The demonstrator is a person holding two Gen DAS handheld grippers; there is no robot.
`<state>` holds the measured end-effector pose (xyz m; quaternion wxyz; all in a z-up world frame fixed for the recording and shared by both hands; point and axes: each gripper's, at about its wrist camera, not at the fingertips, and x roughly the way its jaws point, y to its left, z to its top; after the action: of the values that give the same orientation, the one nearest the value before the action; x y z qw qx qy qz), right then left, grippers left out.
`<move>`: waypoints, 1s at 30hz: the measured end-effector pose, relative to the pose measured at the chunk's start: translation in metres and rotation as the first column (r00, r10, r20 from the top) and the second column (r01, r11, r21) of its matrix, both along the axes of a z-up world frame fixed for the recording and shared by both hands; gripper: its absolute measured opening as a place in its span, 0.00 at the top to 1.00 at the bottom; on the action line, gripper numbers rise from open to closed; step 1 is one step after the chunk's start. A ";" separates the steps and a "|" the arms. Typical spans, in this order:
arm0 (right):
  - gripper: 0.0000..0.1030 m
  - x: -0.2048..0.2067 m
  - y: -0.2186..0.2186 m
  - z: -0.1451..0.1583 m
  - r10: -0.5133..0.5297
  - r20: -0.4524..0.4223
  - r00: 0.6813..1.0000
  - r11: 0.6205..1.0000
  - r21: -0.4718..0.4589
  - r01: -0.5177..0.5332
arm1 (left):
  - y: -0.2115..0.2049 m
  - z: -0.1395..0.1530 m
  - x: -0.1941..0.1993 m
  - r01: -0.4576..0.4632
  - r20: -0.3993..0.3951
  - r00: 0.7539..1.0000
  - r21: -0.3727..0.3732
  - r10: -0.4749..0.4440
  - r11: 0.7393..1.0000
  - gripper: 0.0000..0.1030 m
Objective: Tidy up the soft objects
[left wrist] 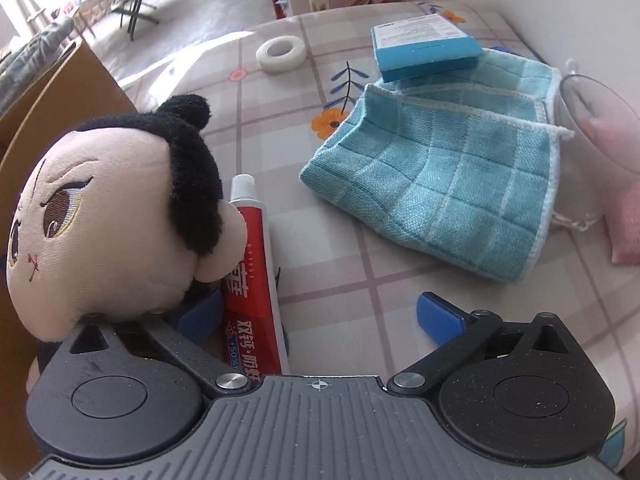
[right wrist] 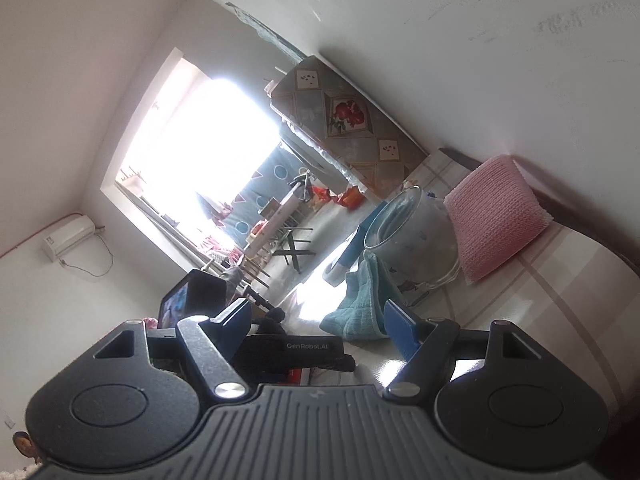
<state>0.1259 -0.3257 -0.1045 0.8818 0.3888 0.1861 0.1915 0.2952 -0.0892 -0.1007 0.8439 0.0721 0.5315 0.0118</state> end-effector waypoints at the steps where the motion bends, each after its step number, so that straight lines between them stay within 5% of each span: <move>1: 0.25 -0.002 -0.002 0.000 -0.002 0.003 1.000 1.000 0.006 0.002 | 0.000 0.000 0.002 -0.008 -0.006 1.000 -0.003 0.008 1.000 0.00; 8: 0.24 -0.009 -0.010 -0.004 -0.016 0.012 1.000 0.999 0.037 0.015 | 0.001 0.002 0.022 -0.077 -0.070 0.995 -0.052 0.073 0.996 0.00; 14: 0.24 -0.012 -0.018 -0.011 -0.031 0.006 0.999 0.998 0.055 0.031 | -0.002 0.008 0.021 -0.025 -0.074 0.997 -0.224 0.009 0.974 0.03; 17: 0.24 -0.014 -0.022 -0.012 -0.042 0.002 0.999 0.997 0.058 0.042 | -0.007 0.004 0.013 0.018 -0.082 0.996 -0.302 -0.045 0.953 0.14; 22: 0.24 -0.016 -0.024 -0.011 -0.041 -0.011 0.999 0.998 0.048 0.041 | -0.006 0.006 0.002 -0.024 -0.004 1.000 -0.215 0.024 0.976 0.35; 30: 0.24 -0.016 -0.019 -0.003 -0.012 0.012 1.000 0.999 0.034 0.011 | -0.007 0.002 0.009 -0.145 0.003 0.989 -0.136 0.146 0.980 0.58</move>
<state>0.1095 -0.3451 -0.1072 0.8773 0.4036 0.1752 0.1918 0.3045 -0.0961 -0.0987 0.8472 -0.0246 0.5293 0.0377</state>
